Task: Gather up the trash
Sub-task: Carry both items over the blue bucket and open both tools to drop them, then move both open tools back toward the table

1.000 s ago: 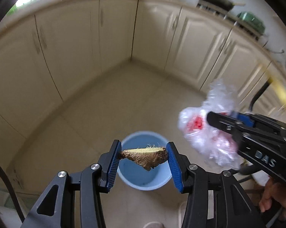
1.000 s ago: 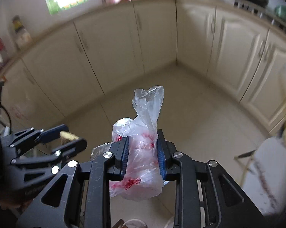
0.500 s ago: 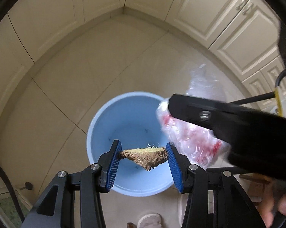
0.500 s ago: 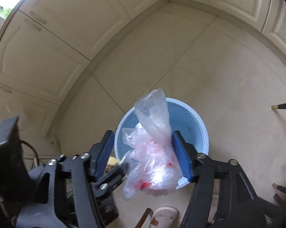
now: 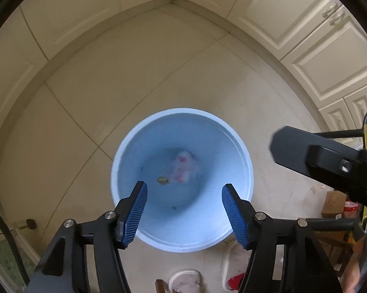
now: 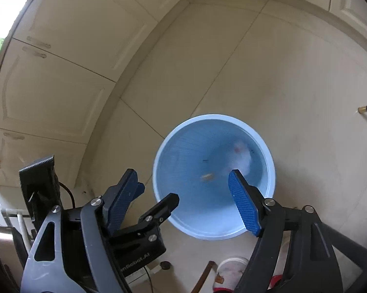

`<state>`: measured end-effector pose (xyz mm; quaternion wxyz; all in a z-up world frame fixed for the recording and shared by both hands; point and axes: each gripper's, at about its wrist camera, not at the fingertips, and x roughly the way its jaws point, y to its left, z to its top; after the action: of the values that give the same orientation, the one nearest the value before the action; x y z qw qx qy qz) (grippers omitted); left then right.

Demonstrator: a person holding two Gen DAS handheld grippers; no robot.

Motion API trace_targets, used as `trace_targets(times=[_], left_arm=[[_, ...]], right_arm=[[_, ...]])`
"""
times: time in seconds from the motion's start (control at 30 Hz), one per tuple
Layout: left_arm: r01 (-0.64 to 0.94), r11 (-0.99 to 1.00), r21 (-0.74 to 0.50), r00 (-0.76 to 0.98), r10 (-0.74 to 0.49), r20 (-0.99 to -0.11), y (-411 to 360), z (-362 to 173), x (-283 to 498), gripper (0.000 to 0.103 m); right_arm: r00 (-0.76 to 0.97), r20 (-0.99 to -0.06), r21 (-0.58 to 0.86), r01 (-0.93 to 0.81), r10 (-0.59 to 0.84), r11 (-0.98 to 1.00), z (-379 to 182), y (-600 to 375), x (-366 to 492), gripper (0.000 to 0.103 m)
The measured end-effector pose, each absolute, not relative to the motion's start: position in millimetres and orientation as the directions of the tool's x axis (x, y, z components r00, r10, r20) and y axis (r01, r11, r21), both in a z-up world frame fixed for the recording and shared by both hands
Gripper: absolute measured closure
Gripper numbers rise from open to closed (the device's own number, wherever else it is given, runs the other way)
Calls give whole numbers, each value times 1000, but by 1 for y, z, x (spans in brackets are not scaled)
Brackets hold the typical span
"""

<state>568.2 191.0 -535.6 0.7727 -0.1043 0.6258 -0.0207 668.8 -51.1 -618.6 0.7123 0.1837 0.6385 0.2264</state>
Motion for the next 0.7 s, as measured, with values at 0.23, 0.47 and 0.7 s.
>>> trace_targets(times=[0.23,0.47,0.7], left_arm=[[-142,984,-106,280,-63,-958,189,-481,536,43],[-252,967,28,389,128,-912,196,-385,481,43],[-308,949,68,603,250,-758,170,-259,408,32]], right_arm=[[143,-852,482,-166,504,860,-572,-48,641,28],[223,-846,429,-256,484,866,-497,-36,602,26],[427,-787,269,-413,445,870,-369,-33,518,8]])
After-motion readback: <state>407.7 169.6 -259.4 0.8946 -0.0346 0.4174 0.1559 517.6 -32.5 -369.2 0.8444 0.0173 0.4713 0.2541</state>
